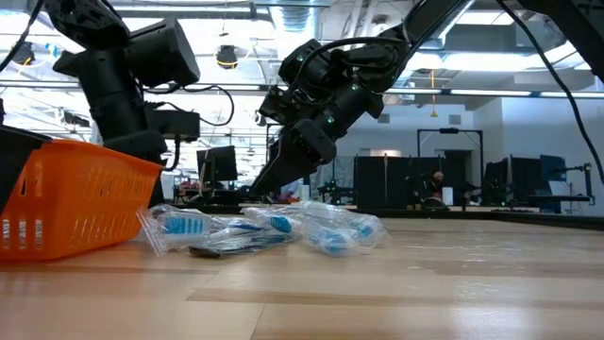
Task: Pick & Place Travel size toiletries
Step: Put the top nail cutter into the orange basket
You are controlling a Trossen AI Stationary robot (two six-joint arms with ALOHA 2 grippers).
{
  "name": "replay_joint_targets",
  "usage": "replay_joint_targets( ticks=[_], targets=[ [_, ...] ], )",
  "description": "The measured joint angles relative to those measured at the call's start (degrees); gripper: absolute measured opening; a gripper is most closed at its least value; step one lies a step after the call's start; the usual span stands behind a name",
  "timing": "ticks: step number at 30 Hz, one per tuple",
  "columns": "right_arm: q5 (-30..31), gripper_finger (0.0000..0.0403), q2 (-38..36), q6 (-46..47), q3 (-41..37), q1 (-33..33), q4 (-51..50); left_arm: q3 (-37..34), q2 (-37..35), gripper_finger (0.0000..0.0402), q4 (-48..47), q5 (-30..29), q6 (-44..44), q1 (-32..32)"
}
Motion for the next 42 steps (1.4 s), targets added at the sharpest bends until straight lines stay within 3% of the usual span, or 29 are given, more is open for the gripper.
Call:
replay_joint_targets(
  ticks=[3, 8, 14, 25, 32, 42],
  targets=[
    [0.0, 0.0276, 0.0, 0.02, 0.0, 0.0, 0.0, -0.25, -2.82, 0.0001, -0.82, 1.0, -0.36, -0.55],
    [0.0, 0.0276, 0.0, 0.02, 0.0, 0.0, 0.0, -0.09, -8.86, 0.0006, 0.63, 7.39, -5.63, -0.83],
    [0.0, 0.0276, 0.0, 1.39, 0.0, 0.06, -0.02, -0.06, -14.06, 0.002, 2.89, 8.4, -8.34, -2.95],
    [-0.1, 0.0276, 0.02, -1.23, 0.0, 5.15, -0.79, -0.01, -15.98, 0.0012, 6.73, -0.8, -6.05, -10.82],
    [1.68, 0.0276, 0.02, -12.26, 0.0, 8.72, 5.81, 0.02, -15.98, 0.0006, 7.12, -1.36, -6.69, -14.21],
    [1.56, 0.0276, 0.02, -14.07, 0.0, 9.05, 6.14, 0.06, -15.98, 0.0006, 8.31, -3.98, -11.03, -20.36]
  ],
)
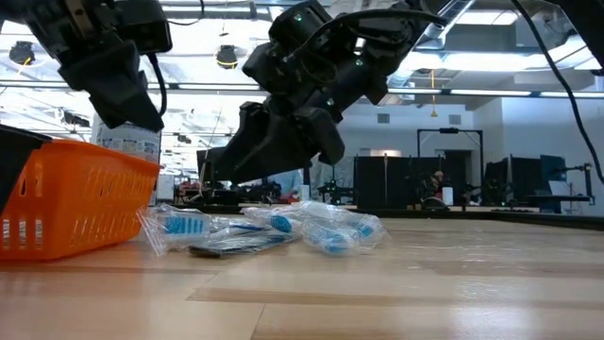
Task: Pick & Place Travel size toiletries
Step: Put the top nail cutter into the orange basket
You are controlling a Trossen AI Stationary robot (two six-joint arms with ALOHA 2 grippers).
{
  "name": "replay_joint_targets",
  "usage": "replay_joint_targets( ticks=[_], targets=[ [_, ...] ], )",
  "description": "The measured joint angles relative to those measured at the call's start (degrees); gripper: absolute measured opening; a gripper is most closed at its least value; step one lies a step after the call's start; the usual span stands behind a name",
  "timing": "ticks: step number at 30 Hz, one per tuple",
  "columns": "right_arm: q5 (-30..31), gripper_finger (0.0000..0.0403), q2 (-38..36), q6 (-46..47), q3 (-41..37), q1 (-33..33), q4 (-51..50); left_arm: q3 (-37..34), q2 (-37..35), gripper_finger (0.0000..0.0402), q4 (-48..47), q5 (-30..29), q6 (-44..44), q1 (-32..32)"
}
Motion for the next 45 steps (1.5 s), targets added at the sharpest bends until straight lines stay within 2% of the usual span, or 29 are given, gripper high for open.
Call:
replay_joint_targets(
  ticks=[6, 11, 16, 18, 23, 31, 35, 43, 45],
  targets=[
    [-3.04, 0.0274, 0.01, 5.23, 0.0, -0.63, 2.01, 0.02, 0.0, 0.0005, 2.21, -1.02, -0.22, -1.19],
    [-3.33, 0.0257, 0.02, 5.22, 0.0, 0.05, 3.12, 0.02, 0.0, 0.0005, 2.64, -1.14, -0.21, -1.19],
    [-3.33, 0.0233, 2.98, 4.96, 0.59, 0.31, 2.61, 0.02, 0.0, 0.0006, 2.88, -1.16, -0.21, -1.19],
    [-2.87, 0.0224, 5.98, 4.25, 3.23, 0.27, 3.89, 0.02, 0.0, 0.0006, 2.95, -1.16, -0.12, -1.19],
    [-1.19, 0.0208, 9.47, 3.26, 8.29, 0.26, -4.96, 0.01, -0.02, 0.0006, 3.36, -1.16, -0.03, -1.69],
    [-1.62, 0.0186, 13.41, 3.58, 14.56, 0.27, -11.69, -0.09, -0.02, 0.0005, 3.8, -1.13, 0.21, -1.91],
    [-1.14, 0.015, 13.7, 4.01, 15.37, 0.09, -13.87, -0.17, -0.02, 0.0006, 3.84, -1.13, 0.14, -1.91],
    [-1.39, 0.0037, 13.46, 4.0, 15.37, -0.6, -15.79, -0.2, -0.02, 0.0005, 3.9, -1.11, 0.06, -1.91],
    [-0.94, 0.0025, 13.46, 3.97, 15.37, -0.65, -15.77, -0.2, -0.02, 0.0005, 3.93, -1.11, 0.04, -1.91]
  ],
)
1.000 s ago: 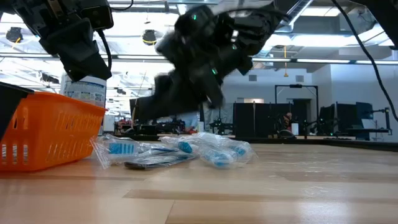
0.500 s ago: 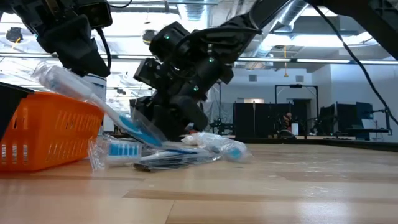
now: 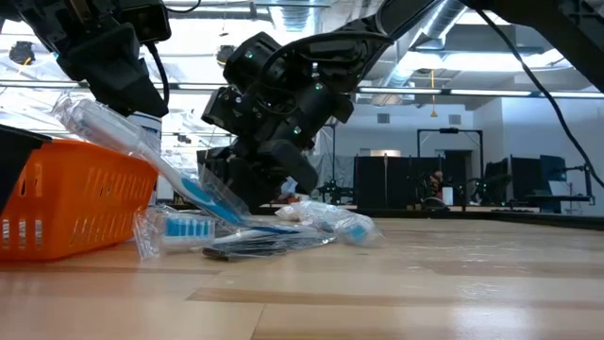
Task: Pick & Place Travel size toiletries
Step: Put the top nail cutter into the orange basket
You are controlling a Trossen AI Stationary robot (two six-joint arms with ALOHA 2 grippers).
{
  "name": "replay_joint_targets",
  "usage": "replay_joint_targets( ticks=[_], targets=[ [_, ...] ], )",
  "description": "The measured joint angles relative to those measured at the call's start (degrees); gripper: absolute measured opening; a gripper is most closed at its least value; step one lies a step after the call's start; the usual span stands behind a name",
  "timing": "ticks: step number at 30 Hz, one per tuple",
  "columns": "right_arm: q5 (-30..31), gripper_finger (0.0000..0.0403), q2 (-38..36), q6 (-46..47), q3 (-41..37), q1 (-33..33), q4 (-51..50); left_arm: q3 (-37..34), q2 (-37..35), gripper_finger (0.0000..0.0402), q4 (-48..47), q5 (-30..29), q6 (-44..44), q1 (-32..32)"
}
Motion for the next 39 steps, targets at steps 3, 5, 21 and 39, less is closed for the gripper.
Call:
replay_joint_targets(
  ticks=[3, 5, 21, 39],
  targets=[
    [0.38, 0.0025, 0.0, 0.02, -0.07, -0.08, 0.15, -0.02, 0.0, 0.0005, 0.0, 0.0, 0.0, 0.0],
    [0.79, 0.0025, -0.07, 0.04, -0.09, -0.15, 0.08, -0.02, 0.0, 0.0005, -0.02, 0.0, 0.0, 0.0],
    [0.16, 0.0026, -3.45, -1.39, -0.44, 1.56, -7.07, -0.04, 0.0, 0.0005, 0.0, -0.08, -0.22, -1.11],
    [4.01, 0.0025, -6.1, -3.24, -0.33, 5.47, -8.1, -0.07, 0.0, 0.0005, 0.02, -0.19, -0.24, -1.11]
  ],
)
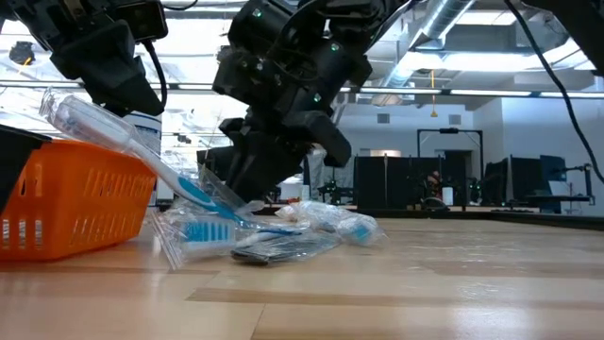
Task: Pick & Place Travel size toiletries
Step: Put the top nail cutter into the orange basket
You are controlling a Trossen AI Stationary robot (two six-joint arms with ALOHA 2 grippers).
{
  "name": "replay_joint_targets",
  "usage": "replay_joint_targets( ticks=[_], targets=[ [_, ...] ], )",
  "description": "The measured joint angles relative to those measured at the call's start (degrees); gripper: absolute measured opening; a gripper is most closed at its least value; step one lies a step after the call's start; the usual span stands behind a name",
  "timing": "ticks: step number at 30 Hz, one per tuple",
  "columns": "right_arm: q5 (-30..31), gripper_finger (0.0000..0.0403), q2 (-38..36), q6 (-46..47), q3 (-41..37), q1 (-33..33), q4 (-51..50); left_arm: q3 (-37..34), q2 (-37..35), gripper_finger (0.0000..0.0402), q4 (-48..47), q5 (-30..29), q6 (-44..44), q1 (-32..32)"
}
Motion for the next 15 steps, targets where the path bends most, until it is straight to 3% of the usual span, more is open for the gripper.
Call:
replay_joint_targets(
  ticks=[15],
  targets=[
    [-1.86, 0.0028, -2.8, -2.34, 0.09, 5.93, -6.12, 0.0, 0.0, 0.0005, 0.16, -0.07, -0.33, -0.01]
  ],
)
